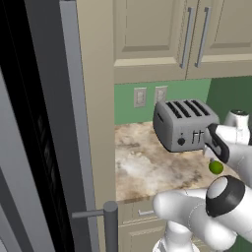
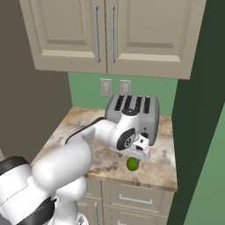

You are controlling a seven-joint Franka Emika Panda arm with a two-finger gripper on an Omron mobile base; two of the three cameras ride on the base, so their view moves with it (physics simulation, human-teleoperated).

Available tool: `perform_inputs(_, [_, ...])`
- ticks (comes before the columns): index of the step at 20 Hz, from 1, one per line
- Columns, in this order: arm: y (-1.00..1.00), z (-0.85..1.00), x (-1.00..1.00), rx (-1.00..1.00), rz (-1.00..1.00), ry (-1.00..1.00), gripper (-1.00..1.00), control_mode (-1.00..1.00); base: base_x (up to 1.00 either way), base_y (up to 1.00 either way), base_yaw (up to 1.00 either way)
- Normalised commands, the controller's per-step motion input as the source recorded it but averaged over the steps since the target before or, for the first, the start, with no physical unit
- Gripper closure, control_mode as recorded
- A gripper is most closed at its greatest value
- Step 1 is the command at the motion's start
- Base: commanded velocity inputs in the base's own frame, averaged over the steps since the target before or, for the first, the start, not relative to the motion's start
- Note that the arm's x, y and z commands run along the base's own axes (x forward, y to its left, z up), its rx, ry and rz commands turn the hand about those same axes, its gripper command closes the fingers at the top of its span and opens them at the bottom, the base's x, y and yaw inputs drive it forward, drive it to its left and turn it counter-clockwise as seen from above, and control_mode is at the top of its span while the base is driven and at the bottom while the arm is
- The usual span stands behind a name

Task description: Place the lime in the correct fridge rack based on whether it is a fruit or vegetable. Finally, close the fridge door.

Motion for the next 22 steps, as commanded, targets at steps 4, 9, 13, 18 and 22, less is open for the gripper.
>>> perform_inputs(4, [-0.18,-0.24,0.22,-0.03,0.00,0.00,-1.00,-1.00,0.00,0.00,0.00])
perform_inputs(9, [-0.18,-0.18,0.15,-0.01,0.00,0.00,-1.00,-1.00,0.00,0.00,0.00])
perform_inputs(13, [-0.01,-0.17,0.09,0.00,0.00,0.00,-1.00,-1.00,0.00,0.00,0.00])
perform_inputs(18, [0.08,-0.18,0.00,0.00,0.00,0.00,-1.00,-1.00,0.00,0.00,0.00])
perform_inputs(22, [0.01,-0.22,0.00,0.00,0.00,0.00,-1.00,-1.00,0.00,0.00,0.00])
